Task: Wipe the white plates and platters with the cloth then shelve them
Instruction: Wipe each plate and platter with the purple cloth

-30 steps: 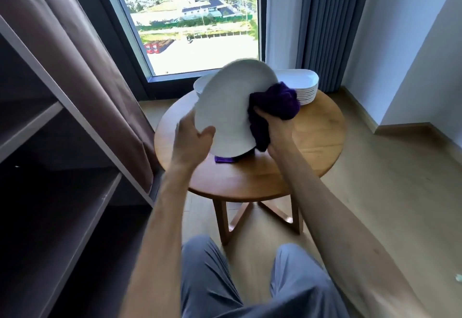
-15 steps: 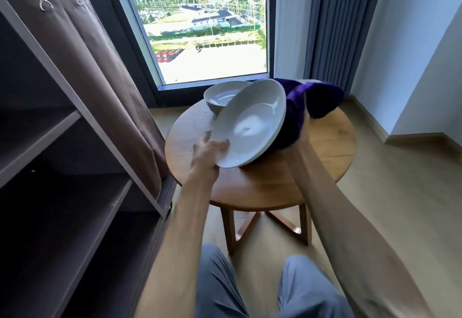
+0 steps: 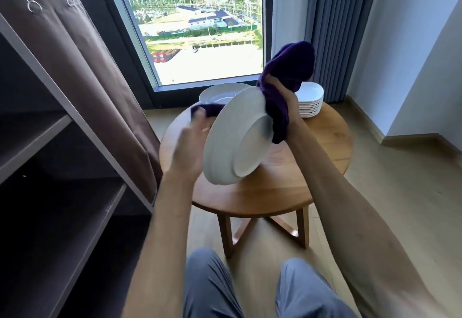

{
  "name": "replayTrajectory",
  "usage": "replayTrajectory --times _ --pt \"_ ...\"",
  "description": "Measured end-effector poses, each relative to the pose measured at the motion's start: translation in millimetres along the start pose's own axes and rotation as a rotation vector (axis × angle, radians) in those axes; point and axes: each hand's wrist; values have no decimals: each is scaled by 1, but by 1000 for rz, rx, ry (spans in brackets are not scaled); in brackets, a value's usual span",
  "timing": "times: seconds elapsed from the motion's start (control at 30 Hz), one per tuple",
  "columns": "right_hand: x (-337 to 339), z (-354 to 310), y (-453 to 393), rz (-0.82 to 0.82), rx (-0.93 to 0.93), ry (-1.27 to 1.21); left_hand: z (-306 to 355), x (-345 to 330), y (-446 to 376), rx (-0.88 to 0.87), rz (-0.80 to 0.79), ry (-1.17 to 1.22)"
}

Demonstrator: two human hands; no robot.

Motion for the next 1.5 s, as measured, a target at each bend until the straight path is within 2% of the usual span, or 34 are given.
replayTrajectory --times 0.07,0.1,0.17,0.2,0.3,0.37,0.47,0.57,0.73,0.8,0.87,0.97,1.07,1.17,1.27,1.37,1.43,1.5 --pt "-1 -2 1 -35 80 240 22 4 -1 -87 -80 -180" --pt "-2 -2 1 -79 106 302 29 2 -3 -139 -125 -367" --pt "-7 0 3 -96 121 327 23 -11 -4 -235 -162 -676" --pt "-10 0 4 -99 136 322 17 -15 -7 -277 -145 -722" --pt "-7 2 0 -61 155 306 12 -11 -12 -297 -50 -553" --pt "1 5 -2 -18 69 308 7 1 -13 -319 5 -384" --pt "13 22 -1 139 -84 148 -11 -1 -15 -436 116 -197" --pt "23 33 2 255 -122 92 -35 -10 -16 -506 169 -140" --pt "40 21 5 210 -192 170 -56 -10 -14 -429 240 69" --pt "42 27 9 250 -222 90 -52 -17 -20 -443 293 236" --pt "36 38 16 282 -259 -69 -44 -24 -31 -474 338 305" --pt "31 45 22 263 -256 -152 -36 -19 -35 -479 250 135" --pt "42 26 19 193 -221 -91 -15 19 -26 -287 45 -29" --pt "44 0 13 60 -189 88 15 43 -31 -25 -25 -133" --pt "33 -9 10 -40 -113 368 19 41 -41 71 -128 -335" --pt "20 -2 8 32 22 387 7 37 -43 -45 -67 -354" --pt "17 5 9 185 90 292 -3 36 -43 -161 -20 -270" --pt "20 17 14 372 51 201 -15 28 -40 -276 55 -129"
Point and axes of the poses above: each hand's wrist, its own y-axis away from the middle knuckle, its own x-axis out of the back of the hand, z = x × y, and after that the axes turned 4 degrees about y, right-handed
